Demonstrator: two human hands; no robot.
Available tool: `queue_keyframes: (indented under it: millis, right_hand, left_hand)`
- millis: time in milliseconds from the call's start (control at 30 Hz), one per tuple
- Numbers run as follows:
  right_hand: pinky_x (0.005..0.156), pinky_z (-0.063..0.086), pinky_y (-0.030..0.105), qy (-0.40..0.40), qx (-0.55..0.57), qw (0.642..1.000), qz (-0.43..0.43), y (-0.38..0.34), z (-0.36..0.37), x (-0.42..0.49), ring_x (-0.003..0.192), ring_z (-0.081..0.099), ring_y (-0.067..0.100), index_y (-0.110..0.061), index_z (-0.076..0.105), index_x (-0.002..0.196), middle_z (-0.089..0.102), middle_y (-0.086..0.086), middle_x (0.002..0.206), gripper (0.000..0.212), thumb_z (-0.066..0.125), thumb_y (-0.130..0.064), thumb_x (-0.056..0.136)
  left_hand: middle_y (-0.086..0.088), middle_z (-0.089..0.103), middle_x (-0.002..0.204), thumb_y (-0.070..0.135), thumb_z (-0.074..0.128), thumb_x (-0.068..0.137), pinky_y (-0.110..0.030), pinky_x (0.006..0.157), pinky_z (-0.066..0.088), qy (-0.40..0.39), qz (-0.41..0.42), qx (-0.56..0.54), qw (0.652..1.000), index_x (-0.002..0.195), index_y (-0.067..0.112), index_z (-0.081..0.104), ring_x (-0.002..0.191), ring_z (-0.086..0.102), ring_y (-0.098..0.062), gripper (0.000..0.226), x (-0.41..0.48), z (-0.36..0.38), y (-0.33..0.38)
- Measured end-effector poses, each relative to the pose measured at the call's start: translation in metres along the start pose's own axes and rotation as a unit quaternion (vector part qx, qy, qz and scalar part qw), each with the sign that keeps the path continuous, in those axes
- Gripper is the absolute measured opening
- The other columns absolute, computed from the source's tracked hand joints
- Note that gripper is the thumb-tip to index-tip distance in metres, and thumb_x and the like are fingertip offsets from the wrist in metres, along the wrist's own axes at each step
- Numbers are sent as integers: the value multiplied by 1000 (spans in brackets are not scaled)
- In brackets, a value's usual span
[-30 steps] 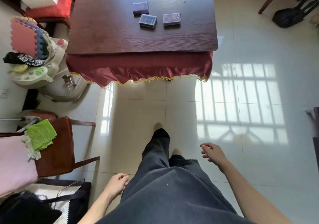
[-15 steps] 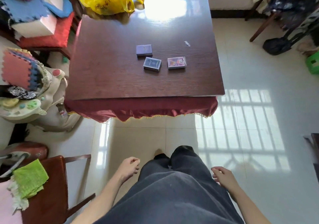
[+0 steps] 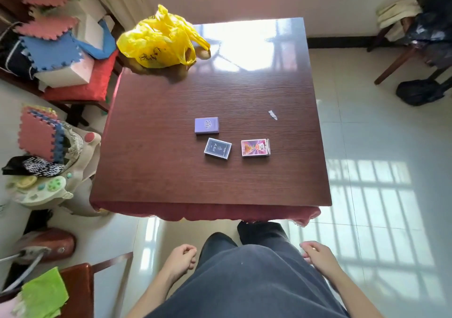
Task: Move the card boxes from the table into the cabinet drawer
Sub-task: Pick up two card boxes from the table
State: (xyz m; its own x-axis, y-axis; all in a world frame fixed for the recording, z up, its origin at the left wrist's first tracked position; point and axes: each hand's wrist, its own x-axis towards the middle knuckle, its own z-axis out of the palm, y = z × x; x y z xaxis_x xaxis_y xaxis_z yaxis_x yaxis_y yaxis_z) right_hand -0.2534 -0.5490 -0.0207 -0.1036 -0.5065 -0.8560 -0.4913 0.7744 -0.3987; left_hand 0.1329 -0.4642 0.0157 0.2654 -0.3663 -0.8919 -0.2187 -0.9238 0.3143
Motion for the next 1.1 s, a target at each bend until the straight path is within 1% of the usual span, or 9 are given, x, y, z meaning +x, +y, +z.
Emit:
queue_keyframes:
  millis: [100, 233, 367, 467, 600, 733, 900, 967, 1100]
  right_hand:
    - [64, 47, 23, -27, -33, 997, -70, -61, -9, 11, 69, 67, 12, -17, 74, 93, 74, 12, 87, 15, 60, -22, 98]
    - [51, 45, 9, -41, -34, 991, -122, -130, -10, 20, 57, 63, -2, -15, 75, 95, 73, 4, 82, 15, 61, -17, 99]
    - [71, 56, 26, -14, -57, 983, -177, -193, -2, 40, 76, 72, 16, -21, 74, 97, 74, 1, 86, 13, 61, -22, 98]
    - [82, 54, 33, 37, -68, 979, -189, -233, 6, 60, 84, 72, 20, -23, 72, 99, 74, -2, 90, 13, 60, -29, 96]
    - [86, 53, 35, 93, -40, 980, -174, -269, 14, 86, 91, 71, 24, -21, 70, 98, 75, 1, 93, 14, 63, -31, 92]
    - [92, 49, 35, 121, -30, 983, -133, -285, 19, 107, 102, 66, 26, -18, 72, 100, 72, -1, 95, 17, 68, -31, 89]
    - [88, 46, 30, 125, -49, 984, -115, -287, 23, 121, 103, 67, 25, -16, 76, 105, 76, 5, 103, 21, 71, -28, 88]
    - [89, 50, 30, 120, -51, 985, -111, -288, 23, 123, 98, 69, 23, -18, 76, 103, 77, 4, 100, 18, 71, -27, 88]
    - [89, 56, 36, 111, -52, 988, -98, -290, 22, 125, 93, 73, 23, -22, 74, 97, 77, 2, 95, 11, 69, -24, 88]
  left_hand:
    - [0, 59, 77, 12, 48, 100, -5, 47, 41, 20, -1, 10, 1000, 104, 6, 62, 62, 52, -8, 16, 3, -4, 11]
    - [-5, 64, 78, 14, 50, 99, -16, 53, 43, 23, -18, -11, 1000, 105, 5, 65, 59, 55, -10, 19, 13, -9, 29]
    - [-6, 62, 78, 14, 53, 97, -17, 52, 42, 21, 30, -23, 999, 96, 10, 66, 59, 55, -11, 13, 32, -21, 78]
    - [-2, 69, 78, 17, 57, 93, -23, 62, 52, 58, 110, 23, 992, 86, 23, 69, 67, 63, -13, 15, 48, -33, 130]
    - [8, 66, 80, 28, 56, 88, -22, 67, 43, 87, 188, 104, 973, 94, 30, 67, 74, 61, -6, 13, 61, -41, 205]
    - [4, 64, 91, 26, 59, 85, -34, 85, 51, 120, 234, 140, 955, 107, 23, 64, 90, 63, -19, 22, 81, -37, 265]
    - [-7, 49, 127, 37, 63, 81, -41, 96, 45, 213, 264, 326, 883, 129, 23, 51, 114, 47, -29, 52, 102, -29, 281]
    - [-5, 46, 135, 42, 65, 79, -39, 99, 42, 207, 317, 390, 839, 135, 24, 46, 121, 44, -27, 62, 109, -21, 285]
    - [-3, 40, 144, 43, 68, 80, -40, 107, 36, 155, 385, 445, 794, 146, 20, 32, 129, 37, -26, 78, 118, 4, 298]
